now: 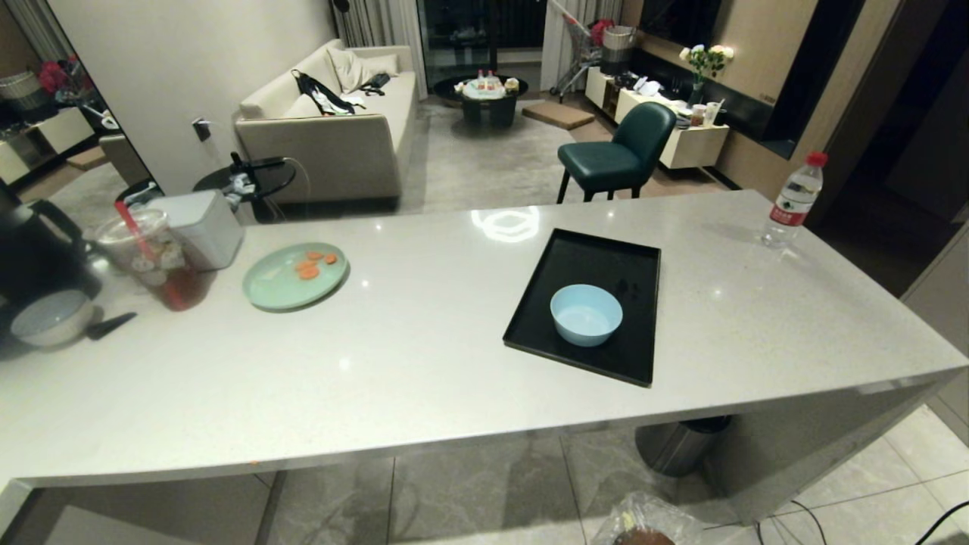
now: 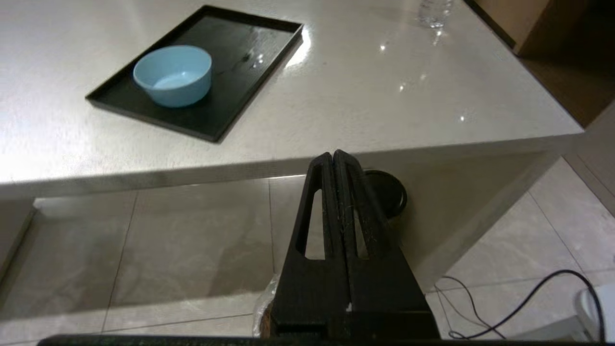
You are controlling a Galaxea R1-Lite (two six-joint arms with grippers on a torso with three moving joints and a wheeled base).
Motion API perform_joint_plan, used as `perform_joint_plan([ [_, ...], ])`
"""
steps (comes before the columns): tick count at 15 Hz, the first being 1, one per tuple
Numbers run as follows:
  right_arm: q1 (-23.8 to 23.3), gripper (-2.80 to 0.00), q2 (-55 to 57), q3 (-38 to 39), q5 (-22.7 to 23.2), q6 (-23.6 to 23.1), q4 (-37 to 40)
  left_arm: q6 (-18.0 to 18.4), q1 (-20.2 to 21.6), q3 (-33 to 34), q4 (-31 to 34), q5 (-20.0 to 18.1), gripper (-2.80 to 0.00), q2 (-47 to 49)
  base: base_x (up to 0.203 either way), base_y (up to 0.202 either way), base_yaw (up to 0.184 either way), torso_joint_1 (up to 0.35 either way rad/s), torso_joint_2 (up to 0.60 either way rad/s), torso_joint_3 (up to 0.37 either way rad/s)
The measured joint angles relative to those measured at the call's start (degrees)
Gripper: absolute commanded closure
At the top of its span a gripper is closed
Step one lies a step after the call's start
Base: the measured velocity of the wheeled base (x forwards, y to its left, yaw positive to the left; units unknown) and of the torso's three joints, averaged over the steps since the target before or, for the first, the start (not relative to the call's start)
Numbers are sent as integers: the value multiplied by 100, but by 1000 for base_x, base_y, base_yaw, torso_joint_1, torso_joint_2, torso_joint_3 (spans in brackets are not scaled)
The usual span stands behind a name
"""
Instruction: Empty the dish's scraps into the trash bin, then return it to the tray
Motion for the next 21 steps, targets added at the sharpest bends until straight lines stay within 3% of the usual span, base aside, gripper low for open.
perform_joint_plan([
  [3, -204, 0, -229, 743, 272, -59, -751, 0, 1, 0, 0, -2, 0, 0, 0, 0, 0, 0, 0, 0],
  [8, -244, 0, -315, 798, 244, 12, 698, 0, 0, 0, -2, 0, 0, 0, 0, 0, 0, 0, 0, 0],
  [11, 33, 0, -337, 831, -169, -76, 705, 2, 0, 0, -2, 0, 0, 0, 0, 0, 0, 0, 0, 0],
  [14, 456, 0, -449, 875, -261, 39, 637, 3, 0, 0, -2, 0, 0, 0, 0, 0, 0, 0, 0, 0],
  [21, 330, 0, -1658, 891, -279, 360, 628, 2, -2, 0, 0, 0, 0, 0, 0, 0, 0, 0, 0, 0],
])
